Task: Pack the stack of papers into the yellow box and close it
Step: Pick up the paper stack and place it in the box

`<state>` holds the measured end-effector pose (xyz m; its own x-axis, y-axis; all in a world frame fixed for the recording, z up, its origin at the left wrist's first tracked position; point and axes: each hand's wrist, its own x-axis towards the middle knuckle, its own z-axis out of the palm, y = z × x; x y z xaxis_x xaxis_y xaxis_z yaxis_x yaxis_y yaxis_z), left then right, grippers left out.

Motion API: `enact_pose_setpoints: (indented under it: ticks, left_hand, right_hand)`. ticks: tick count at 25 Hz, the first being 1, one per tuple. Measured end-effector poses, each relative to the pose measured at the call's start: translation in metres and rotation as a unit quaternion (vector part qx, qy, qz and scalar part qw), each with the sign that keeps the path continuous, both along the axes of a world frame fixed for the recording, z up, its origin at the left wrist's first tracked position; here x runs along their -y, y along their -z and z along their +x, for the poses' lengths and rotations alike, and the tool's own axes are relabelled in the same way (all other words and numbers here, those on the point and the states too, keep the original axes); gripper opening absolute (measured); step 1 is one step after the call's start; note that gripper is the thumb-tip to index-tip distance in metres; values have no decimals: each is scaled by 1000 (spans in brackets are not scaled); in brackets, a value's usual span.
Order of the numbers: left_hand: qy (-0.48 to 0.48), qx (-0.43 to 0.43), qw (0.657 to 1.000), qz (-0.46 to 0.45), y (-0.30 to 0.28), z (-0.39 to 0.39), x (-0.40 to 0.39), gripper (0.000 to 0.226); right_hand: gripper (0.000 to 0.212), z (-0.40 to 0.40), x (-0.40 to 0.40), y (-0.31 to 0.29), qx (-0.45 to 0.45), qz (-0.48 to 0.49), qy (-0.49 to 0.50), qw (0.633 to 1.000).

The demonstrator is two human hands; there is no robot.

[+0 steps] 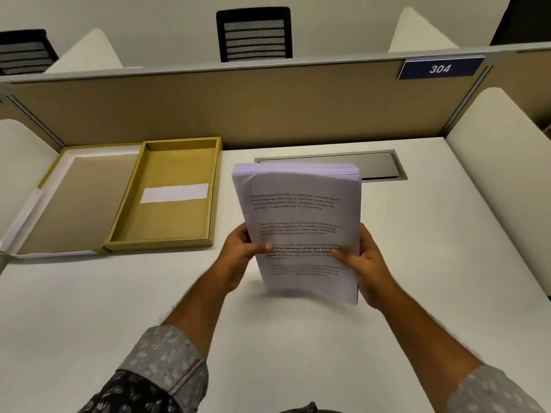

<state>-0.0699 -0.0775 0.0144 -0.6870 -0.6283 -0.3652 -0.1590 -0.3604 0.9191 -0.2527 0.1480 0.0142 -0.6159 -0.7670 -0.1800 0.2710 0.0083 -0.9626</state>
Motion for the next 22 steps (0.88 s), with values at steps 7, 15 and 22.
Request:
enact_pose_setpoints:
  ticks: [7,15,22]
  left_hand:
    - [0,35,989,-144,-3,16,-17,64]
    - [73,121,986,-85,41,30,-43,50]
    - [-19,130,985,-113,61,28,-71,34]
  right_hand:
    - [51,4,-3,7,-50,39,-4,998]
    - [45,6,-1,39,-142,133,-34,980]
    - [34,16,-14,66,-252,229,-26,940]
